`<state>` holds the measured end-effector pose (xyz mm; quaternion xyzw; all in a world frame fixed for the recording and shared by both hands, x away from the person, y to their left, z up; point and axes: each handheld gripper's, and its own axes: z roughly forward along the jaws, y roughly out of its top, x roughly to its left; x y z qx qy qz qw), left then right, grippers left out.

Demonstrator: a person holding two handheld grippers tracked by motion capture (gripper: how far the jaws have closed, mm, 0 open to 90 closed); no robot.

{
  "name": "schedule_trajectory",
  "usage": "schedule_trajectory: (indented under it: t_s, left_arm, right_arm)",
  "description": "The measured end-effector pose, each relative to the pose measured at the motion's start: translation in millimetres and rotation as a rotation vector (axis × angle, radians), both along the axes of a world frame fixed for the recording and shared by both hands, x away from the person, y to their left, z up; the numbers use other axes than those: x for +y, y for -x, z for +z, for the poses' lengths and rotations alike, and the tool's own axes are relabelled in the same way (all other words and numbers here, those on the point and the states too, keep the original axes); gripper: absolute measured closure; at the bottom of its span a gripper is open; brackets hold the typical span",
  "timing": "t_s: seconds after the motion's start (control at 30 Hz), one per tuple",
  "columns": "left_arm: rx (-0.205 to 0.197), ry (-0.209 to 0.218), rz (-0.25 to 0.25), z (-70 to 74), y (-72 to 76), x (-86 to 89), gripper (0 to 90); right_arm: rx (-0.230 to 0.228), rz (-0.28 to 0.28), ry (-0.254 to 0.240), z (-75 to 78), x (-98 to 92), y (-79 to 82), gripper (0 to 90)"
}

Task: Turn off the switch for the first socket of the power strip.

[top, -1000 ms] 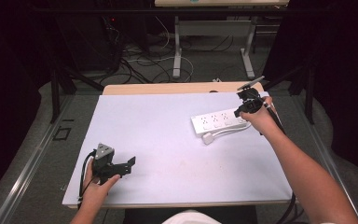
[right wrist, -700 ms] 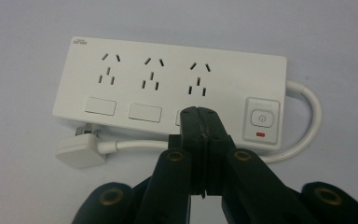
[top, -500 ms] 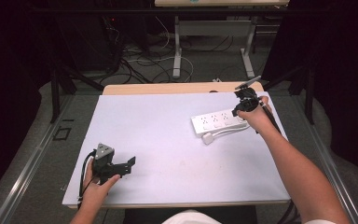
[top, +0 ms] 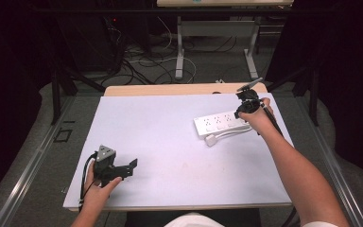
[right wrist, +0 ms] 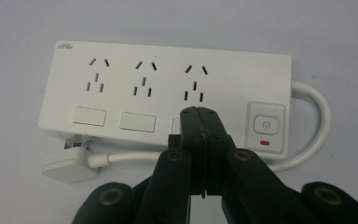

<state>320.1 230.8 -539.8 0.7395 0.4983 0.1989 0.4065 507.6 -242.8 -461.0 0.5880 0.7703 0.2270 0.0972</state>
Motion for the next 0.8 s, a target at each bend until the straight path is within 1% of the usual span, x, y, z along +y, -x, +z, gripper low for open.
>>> schedule_trajectory:
  t_s: [0.07, 0.2, 0.27, 0.3, 0.33, 0.43, 0.5, 0.53, 0.6, 0.67, 0.7, 0.73, 0.77, 0.8]
  left_arm:
    - [0.000, 0.000, 0.000, 0.0, 0.0, 0.1, 6.1]
    - [0.001, -0.001, 0.000, 0.0, 0.0, 0.0, 6.1]
    - [0.001, -0.001, 0.000, -0.1, 0.0, -0.1, 6.1]
    - [0.000, -0.001, 0.000, -0.2, -0.1, -0.1, 6.1]
    - [0.000, -0.001, 0.000, -0.2, -0.1, -0.1, 6.1]
    - [0.000, -0.001, 0.000, -0.2, -0.1, -0.1, 6.1]
    - [0.001, -0.001, -0.002, -0.2, -0.1, 0.0, 6.1]
    - [0.001, -0.002, -0.001, -0.2, -0.1, 0.0, 6.1]
    - [0.001, -0.001, -0.001, -0.2, -0.1, -0.1, 6.1]
    - [0.001, -0.001, -0.002, -0.2, 0.0, -0.1, 6.1]
    - [0.001, -0.001, -0.001, -0.2, -0.1, 0.0, 6.1]
    - [0.000, -0.002, -0.002, -0.2, -0.2, 0.0, 6.1]
    - [0.000, -0.002, -0.002, -0.2, -0.1, 0.1, 6.1]
    - [0.000, -0.002, -0.002, -0.2, -0.1, 0.0, 6.1]
  right_arm:
    - [-0.011, 0.002, -0.007, -1.9, 0.3, -0.7, 90.0]
    - [0.005, 0.001, 0.003, -3.8, 2.3, -1.9, 90.0]
    - [0.005, 0.004, 0.006, -4.8, 2.6, -2.3, 90.0]
    - [-0.001, 0.005, -0.001, -6.0, 2.9, -2.6, 90.0]
    - [0.002, 0.012, 0.014, -7.6, 3.8, -3.5, 90.0]
    - [0.014, 0.003, 0.013, -8.2, 5.7, -3.8, 90.0]
    - [0.008, 0.006, 0.007, -10.8, 7.3, -4.6, 90.0]
    - [0.022, 0.004, 0.018, -11.8, 9.1, -5.0, 90.0]
    - [0.026, 0.012, 0.022, -13.3, 10.1, -5.3, 90.0]
    - [0.022, 0.018, 0.023, -14.3, 10.7, -5.7, 90.0]
    - [0.028, 0.019, 0.025, -16.1, 13.2, -6.4, 90.0]
    - [0.019, 0.020, 0.019, -17.5, 13.9, -6.7, 90.0]
    - [0.023, 0.020, 0.013, -18.4, 15.1, -6.9, 90.0]
    - [0.033, 0.017, 0.028, -18.4, 16.4, -7.1, 90.0]
